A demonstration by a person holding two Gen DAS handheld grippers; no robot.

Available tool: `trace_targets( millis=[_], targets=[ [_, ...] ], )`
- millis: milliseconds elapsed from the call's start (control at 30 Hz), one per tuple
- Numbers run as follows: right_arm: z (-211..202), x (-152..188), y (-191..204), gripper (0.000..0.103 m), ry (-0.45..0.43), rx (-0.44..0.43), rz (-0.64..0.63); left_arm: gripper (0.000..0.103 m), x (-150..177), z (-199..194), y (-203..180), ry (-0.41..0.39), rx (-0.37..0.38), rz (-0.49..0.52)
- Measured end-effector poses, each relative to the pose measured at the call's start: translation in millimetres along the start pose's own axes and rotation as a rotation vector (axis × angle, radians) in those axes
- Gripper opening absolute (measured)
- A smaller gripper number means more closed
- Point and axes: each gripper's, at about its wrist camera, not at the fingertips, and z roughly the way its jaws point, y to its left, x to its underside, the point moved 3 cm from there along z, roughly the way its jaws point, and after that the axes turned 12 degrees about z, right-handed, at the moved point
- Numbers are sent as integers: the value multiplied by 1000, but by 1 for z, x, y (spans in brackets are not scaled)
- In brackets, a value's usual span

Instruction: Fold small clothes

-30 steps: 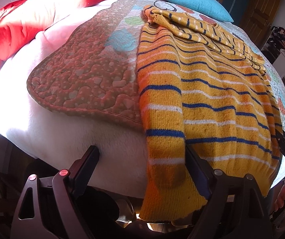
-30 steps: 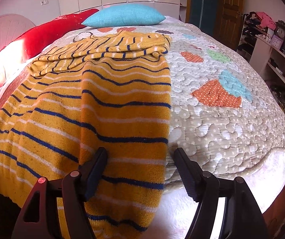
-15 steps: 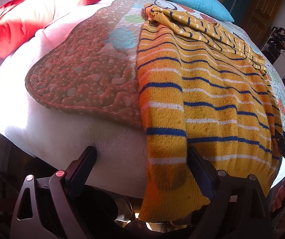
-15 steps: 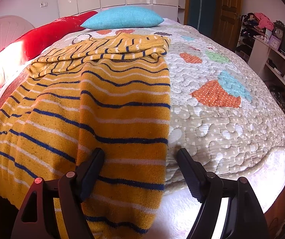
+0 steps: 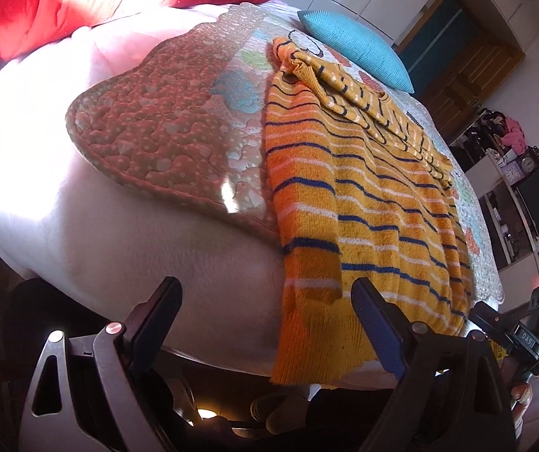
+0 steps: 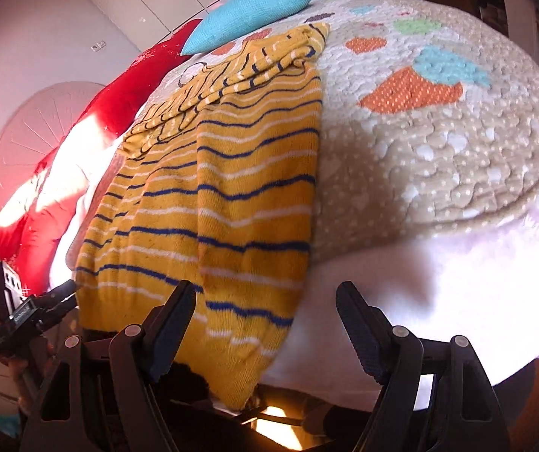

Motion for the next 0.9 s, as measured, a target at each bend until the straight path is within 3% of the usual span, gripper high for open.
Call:
trace_targets(
  millis=[167,233,267,300,333,367,400,433,667,800,900],
  targets=[
    [15,21,3,81,39,-12,19,90,5,15,-17,29,97,16],
    [24,29,9,81,52,7,5,90,8,21,-25,45,98,28],
    [28,32,12,79,50,28,-9,85,9,22,-28,44,90,36],
    [31,34,14,67,41,50,-24,74,10,22,-31,39,74,45],
    [32,36,16,56,24,76,-39,35,10,21,-32,36,46,58],
    [33,36,18,34,21,81,-47,9,10,21,-33,41,22,70],
    [32,36,20,17,29,50,-44,9,9,21,-32,40,41,59],
    [29,36,22,15,30,22,-43,9,8,17,-30,26,54,32],
    [-13,12,57,14,-11,-126,-94,9,-20,-36,-43,-68,142,23],
    [-25,-35,76,13,-68,-229,-92,8,-66,-46,-47,-124,178,26],
    [-19,-82,90,12,-119,-260,-78,9,-114,-32,-46,-155,137,39]
  ],
)
